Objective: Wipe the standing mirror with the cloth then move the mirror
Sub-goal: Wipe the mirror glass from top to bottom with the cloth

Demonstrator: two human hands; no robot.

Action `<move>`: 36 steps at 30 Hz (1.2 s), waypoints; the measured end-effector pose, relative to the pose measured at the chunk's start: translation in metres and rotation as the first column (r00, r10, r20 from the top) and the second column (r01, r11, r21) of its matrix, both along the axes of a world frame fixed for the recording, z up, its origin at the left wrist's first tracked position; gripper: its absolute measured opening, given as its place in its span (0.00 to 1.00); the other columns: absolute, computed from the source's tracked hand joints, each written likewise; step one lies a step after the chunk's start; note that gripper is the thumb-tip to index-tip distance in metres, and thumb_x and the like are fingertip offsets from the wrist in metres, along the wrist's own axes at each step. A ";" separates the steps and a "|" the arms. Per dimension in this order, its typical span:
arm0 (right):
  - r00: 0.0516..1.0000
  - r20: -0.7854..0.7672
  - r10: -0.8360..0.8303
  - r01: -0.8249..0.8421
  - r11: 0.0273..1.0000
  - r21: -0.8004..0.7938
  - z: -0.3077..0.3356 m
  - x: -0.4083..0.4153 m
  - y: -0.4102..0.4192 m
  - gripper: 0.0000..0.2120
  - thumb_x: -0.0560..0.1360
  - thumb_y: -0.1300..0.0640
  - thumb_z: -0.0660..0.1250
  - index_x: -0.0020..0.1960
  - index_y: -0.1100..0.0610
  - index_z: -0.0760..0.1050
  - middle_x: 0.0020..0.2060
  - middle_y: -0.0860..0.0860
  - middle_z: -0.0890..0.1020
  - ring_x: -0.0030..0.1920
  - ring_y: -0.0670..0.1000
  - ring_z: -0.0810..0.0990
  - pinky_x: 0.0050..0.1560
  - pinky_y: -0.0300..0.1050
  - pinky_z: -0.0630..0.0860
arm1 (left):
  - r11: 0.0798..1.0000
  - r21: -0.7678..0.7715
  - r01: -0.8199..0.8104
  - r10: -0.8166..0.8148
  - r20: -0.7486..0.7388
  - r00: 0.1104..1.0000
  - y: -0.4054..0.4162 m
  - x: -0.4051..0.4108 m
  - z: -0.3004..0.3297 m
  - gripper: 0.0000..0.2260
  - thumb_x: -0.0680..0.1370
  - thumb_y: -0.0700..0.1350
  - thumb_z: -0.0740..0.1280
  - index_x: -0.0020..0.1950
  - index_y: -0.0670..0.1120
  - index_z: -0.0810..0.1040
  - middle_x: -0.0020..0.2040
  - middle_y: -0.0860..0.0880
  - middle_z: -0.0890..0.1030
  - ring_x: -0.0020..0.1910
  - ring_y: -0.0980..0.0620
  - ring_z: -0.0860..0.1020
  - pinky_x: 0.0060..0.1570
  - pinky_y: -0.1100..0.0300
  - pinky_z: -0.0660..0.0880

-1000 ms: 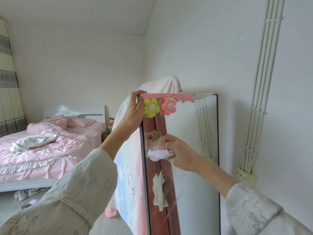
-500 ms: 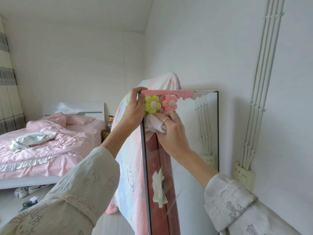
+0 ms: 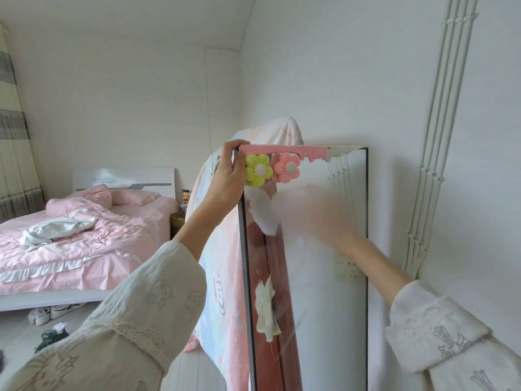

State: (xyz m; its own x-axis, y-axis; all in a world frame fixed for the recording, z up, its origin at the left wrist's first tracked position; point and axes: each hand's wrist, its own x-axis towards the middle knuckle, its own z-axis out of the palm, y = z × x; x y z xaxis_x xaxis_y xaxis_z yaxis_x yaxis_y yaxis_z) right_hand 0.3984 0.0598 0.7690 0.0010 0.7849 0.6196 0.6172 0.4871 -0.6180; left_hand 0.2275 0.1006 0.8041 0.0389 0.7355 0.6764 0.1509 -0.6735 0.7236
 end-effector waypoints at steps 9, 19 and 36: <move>0.985 0.025 -0.173 0.153 0.921 0.358 -0.010 -0.044 0.016 0.17 0.70 0.65 0.66 0.59 0.66 0.74 0.55 0.58 0.76 0.51 0.58 0.78 0.52 0.52 0.77 | 0.999 -0.015 0.045 -0.046 -0.015 0.999 0.004 -0.005 -0.002 0.08 0.82 0.50 0.49 0.54 0.58 0.66 0.52 0.46 0.76 0.46 0.50 0.76 0.40 0.57 0.76; 0.993 0.112 -0.035 0.038 0.999 -0.028 0.000 -0.014 0.007 0.13 0.70 0.61 0.65 0.30 0.54 0.64 0.30 0.48 0.69 0.30 0.46 0.67 0.32 0.35 0.64 | 0.998 -0.002 0.064 -0.064 -0.006 0.998 0.006 -0.007 -0.002 0.07 0.82 0.49 0.48 0.55 0.55 0.65 0.45 0.47 0.74 0.40 0.48 0.74 0.30 0.62 0.74; 0.989 -0.125 -0.081 0.123 0.919 0.374 -0.015 -0.051 0.019 0.15 0.70 0.67 0.66 0.57 0.63 0.77 0.49 0.58 0.77 0.45 0.50 0.74 0.47 0.40 0.70 | 0.998 -0.018 0.066 -0.066 -0.004 0.998 0.003 -0.006 -0.003 0.08 0.82 0.51 0.48 0.55 0.57 0.65 0.50 0.47 0.75 0.46 0.50 0.75 0.40 0.55 0.74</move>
